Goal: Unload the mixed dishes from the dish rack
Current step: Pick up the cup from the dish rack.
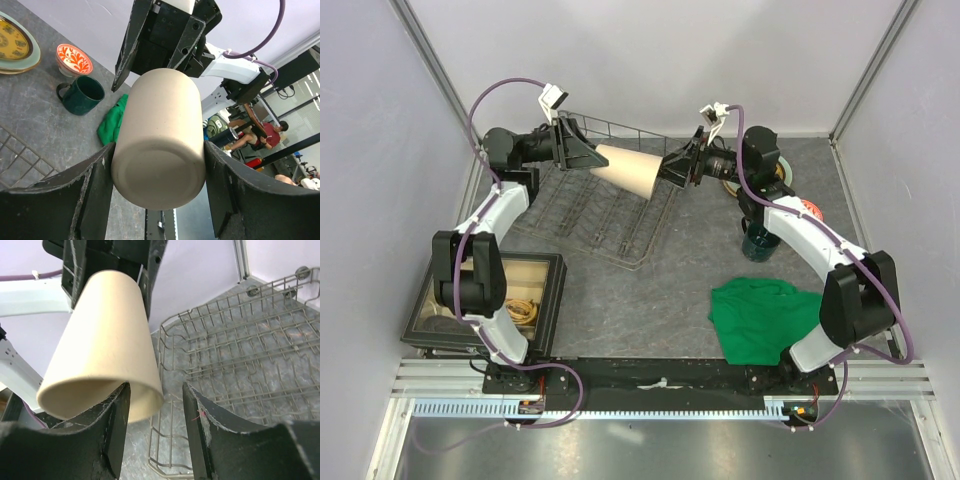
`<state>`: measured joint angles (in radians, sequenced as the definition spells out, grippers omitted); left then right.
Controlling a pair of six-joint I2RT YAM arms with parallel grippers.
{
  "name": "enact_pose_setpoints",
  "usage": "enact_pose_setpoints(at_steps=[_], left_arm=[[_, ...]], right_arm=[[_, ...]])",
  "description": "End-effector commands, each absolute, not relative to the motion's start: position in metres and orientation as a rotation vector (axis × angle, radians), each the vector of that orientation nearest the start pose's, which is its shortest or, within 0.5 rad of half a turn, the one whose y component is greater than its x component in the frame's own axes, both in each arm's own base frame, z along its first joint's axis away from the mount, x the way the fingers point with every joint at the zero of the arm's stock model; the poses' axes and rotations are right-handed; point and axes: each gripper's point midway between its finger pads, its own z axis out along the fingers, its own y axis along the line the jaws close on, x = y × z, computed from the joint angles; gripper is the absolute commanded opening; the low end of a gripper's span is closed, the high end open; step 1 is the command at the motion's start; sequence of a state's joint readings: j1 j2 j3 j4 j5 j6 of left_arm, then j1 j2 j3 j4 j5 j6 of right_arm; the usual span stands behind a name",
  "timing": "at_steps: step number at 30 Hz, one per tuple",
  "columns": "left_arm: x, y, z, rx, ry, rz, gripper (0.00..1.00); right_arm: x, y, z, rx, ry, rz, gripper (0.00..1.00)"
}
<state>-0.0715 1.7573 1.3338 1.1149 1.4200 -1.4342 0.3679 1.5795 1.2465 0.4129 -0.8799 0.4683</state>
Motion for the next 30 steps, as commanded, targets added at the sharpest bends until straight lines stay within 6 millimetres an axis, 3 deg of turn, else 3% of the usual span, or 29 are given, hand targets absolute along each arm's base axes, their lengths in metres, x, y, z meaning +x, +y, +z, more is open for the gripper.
enact_pose_setpoints(at_steps=[1, 11, 18, 20, 21, 25, 28, 30], left_arm=[[0.343, -0.211, 0.373, 0.711, 1.589, -1.725, 0.06], [0.338, -0.222, 0.373, 0.727, 1.585, -1.742, 0.07], [0.339, -0.222, 0.370, 0.732, 1.590, -1.747, 0.12], [0.339, -0.222, 0.368, 0.733, 1.594, -1.749, 0.15], [0.338, -0.222, 0.368, 0.735, 1.594, -1.748, 0.20], [0.338, -0.221, 0.366, 0.735, 1.602, -1.739, 0.57], [0.341, -0.218, 0.364, 0.722, 1.616, -1.716, 0.75], [0.342, -0.217, 0.365, 0.756, 1.599, -1.670, 0.78]], right_arm=[[0.364, 0.306, 0.361, -0.708, 1.416, 1.287, 0.53], [0.356, 0.319, 0.360, -0.720, 1.411, 1.313, 0.32], [0.356, 0.319, 0.357, -0.715, 1.420, 1.307, 0.00], [0.354, 0.319, 0.356, -0.718, 1.419, 1.306, 0.00], [0.354, 0.318, 0.355, -0.718, 1.427, 1.306, 0.00], [0.354, 0.314, 0.353, -0.735, 1.432, 1.256, 0.00], [0.354, 0.311, 0.350, -0.740, 1.447, 1.234, 0.00], [0.356, 0.308, 0.346, -0.744, 1.462, 1.210, 0.00]])
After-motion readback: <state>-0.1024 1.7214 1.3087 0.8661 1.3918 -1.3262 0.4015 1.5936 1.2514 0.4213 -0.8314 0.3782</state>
